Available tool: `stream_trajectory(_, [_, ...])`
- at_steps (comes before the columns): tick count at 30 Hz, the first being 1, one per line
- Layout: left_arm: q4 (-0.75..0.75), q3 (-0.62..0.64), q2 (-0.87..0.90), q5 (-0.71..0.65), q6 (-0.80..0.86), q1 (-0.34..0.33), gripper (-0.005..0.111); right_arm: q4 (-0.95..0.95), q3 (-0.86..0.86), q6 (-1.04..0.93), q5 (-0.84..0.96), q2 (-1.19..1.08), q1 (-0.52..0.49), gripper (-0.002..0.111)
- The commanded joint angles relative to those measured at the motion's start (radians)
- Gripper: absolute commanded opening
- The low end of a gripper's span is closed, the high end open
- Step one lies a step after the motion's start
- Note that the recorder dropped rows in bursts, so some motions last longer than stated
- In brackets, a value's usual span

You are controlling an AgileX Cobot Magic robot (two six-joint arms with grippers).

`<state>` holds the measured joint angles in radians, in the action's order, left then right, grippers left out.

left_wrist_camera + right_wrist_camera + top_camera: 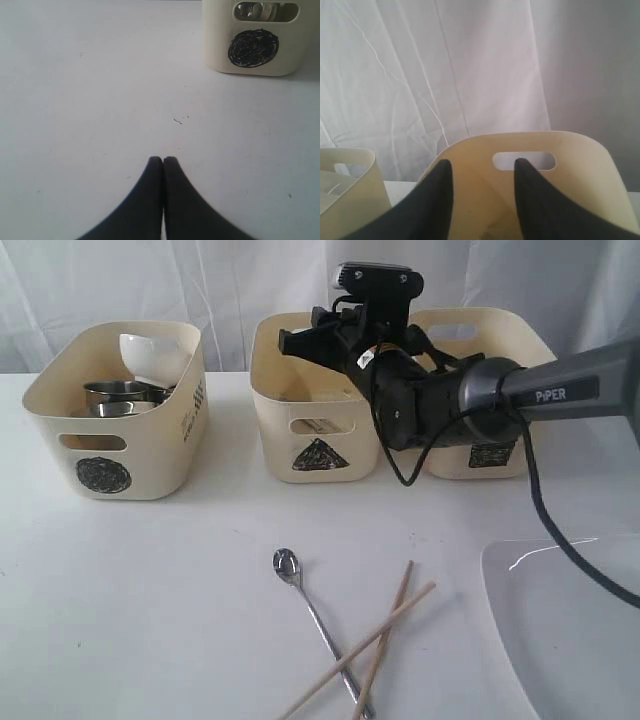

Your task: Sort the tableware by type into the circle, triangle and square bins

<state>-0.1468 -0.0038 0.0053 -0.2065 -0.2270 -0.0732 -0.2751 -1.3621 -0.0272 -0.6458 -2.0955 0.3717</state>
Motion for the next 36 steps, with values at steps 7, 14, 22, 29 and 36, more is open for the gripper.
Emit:
stream_trajectory(7, [0.008, 0.004, -0.005, 0.004, -0.002, 0.005, 0.000, 0.001, -0.003, 0.008, 0.314, 0.171, -0.005, 0.037])
stream_trajectory(14, [0.008, 0.004, -0.005, 0.004, -0.002, 0.005, 0.000, 0.011, -0.003, -0.118, 0.878, 0.326, -0.014, 0.001])
stream_trajectory(22, [0.008, 0.004, -0.005, 0.004, -0.002, 0.005, 0.000, 0.112, 0.061, -0.135, 1.215, 0.453, -0.014, 0.000])
stream_trajectory(29, [0.008, 0.004, -0.005, 0.004, -0.002, 0.005, 0.000, 0.112, 0.265, -0.055, 1.219, 0.566, -0.012, 0.000])
stream_trajectory(36, [0.008, 0.004, -0.005, 0.004, -0.002, 0.005, 0.000, 0.112, 0.561, -0.020, 1.059, 0.732, -0.012, 0.000])
